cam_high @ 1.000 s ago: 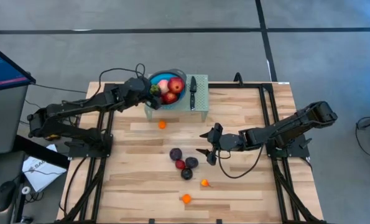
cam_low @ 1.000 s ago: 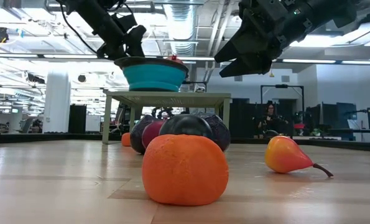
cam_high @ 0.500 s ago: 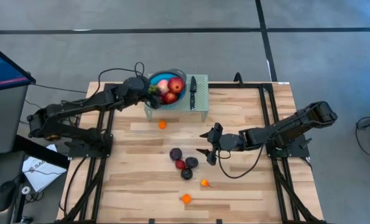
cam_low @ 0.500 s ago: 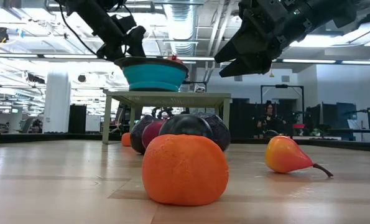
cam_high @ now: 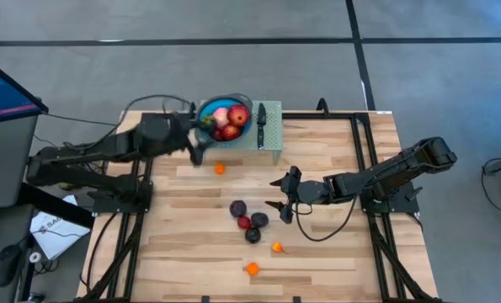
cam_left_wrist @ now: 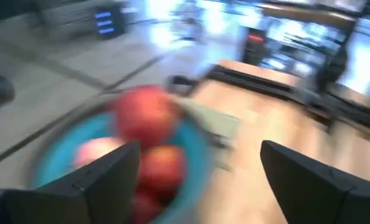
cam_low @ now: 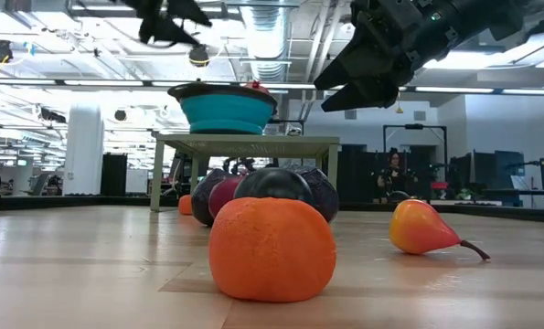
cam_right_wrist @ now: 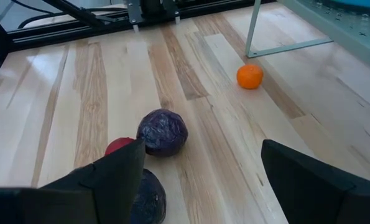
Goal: Pick & Place Fruit
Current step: Put the purple plum into the blue strainer bowl
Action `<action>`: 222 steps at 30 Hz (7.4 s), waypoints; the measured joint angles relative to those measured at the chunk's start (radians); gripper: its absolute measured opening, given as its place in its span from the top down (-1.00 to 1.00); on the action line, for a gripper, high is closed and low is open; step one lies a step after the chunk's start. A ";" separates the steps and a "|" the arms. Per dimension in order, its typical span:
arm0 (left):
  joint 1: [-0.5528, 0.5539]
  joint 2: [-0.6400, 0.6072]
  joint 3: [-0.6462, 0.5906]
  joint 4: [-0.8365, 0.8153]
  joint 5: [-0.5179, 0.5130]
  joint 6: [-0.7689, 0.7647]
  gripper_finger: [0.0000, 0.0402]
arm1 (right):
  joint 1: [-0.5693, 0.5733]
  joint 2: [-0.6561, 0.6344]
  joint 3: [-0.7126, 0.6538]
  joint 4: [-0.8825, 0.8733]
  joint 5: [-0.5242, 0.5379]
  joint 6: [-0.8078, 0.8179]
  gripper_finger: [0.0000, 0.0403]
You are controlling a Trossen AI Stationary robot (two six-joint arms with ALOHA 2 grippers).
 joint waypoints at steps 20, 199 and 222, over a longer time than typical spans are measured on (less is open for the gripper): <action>-0.531 0.579 0.000 0.007 -0.083 -0.467 -0.44 | 0.002 0.000 0.000 0.063 0.000 -0.034 -0.56; -0.515 0.387 -0.315 0.160 -0.255 -0.455 -0.61 | -0.351 0.645 1.527 -1.043 -0.111 -0.673 -0.35; -0.515 0.404 -0.315 0.180 -0.228 -0.508 -0.61 | -0.465 0.769 1.590 -0.993 -0.216 -0.627 -0.35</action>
